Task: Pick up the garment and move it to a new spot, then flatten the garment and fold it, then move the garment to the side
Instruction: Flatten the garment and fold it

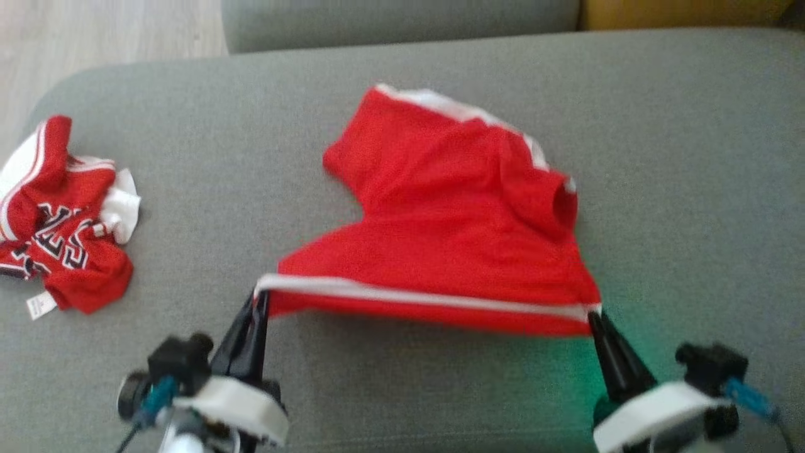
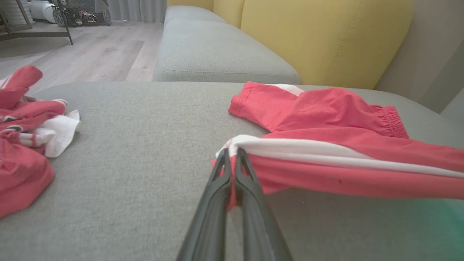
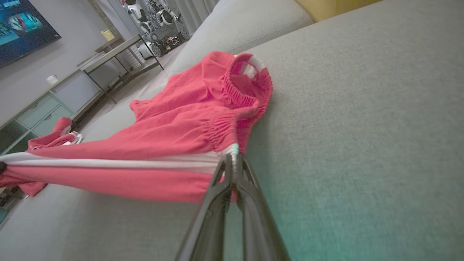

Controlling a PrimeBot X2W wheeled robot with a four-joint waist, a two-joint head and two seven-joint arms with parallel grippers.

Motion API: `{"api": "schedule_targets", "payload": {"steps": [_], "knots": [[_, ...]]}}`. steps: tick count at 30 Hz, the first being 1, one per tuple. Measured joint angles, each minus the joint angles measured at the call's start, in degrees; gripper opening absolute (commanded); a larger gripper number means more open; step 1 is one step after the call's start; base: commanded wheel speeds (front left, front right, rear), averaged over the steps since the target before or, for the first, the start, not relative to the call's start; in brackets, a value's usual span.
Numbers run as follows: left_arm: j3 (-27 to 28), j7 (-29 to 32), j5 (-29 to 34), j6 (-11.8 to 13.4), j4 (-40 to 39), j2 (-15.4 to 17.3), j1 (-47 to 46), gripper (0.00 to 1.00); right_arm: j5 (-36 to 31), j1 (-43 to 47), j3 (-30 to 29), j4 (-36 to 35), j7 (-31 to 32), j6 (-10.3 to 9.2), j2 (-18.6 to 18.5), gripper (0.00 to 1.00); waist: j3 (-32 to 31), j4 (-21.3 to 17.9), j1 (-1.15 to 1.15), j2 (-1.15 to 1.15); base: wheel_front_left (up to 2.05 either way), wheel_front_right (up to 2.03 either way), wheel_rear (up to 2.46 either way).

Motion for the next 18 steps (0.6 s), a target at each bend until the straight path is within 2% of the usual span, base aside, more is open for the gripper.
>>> {"api": "schedule_targets", "payload": {"steps": [6, 12, 15, 18], "knots": [[0.16, 3.92, -0.48, 2.32, -9.54, 1.09, 8.08, 0.00, -3.75, 11.35, -4.41, -11.93, 7.05, 0.00, 3.56, 0.00, -2.57, -0.36, 0.00, 0.00, 0.00, 0.00, 0.00], [0.30, 6.30, -0.51, 2.67, -13.15, 2.56, 9.23, 0.00, -5.37, 14.48, -6.31, -17.45, 11.10, 0.00, 5.30, 0.00, -2.55, -0.84, 0.00, 0.00, 0.00, 0.00, 0.00], [-0.33, 7.98, -0.49, 0.10, -12.69, 4.13, 5.89, 0.00, -5.55, 13.68, -7.69, -18.30, 12.44, 0.00, 6.28, 0.00, -1.45, -0.97, 0.00, 0.00, 0.00, 0.00, 0.00], [-1.72, 9.77, -0.51, -3.38, -9.76, 4.87, -2.74, 0.00, -5.46, 11.03, -9.45, -17.26, 12.56, 0.00, 6.38, 0.00, 0.10, -0.82, 0.00, 0.00, 0.00, 0.00, 0.00]]}}
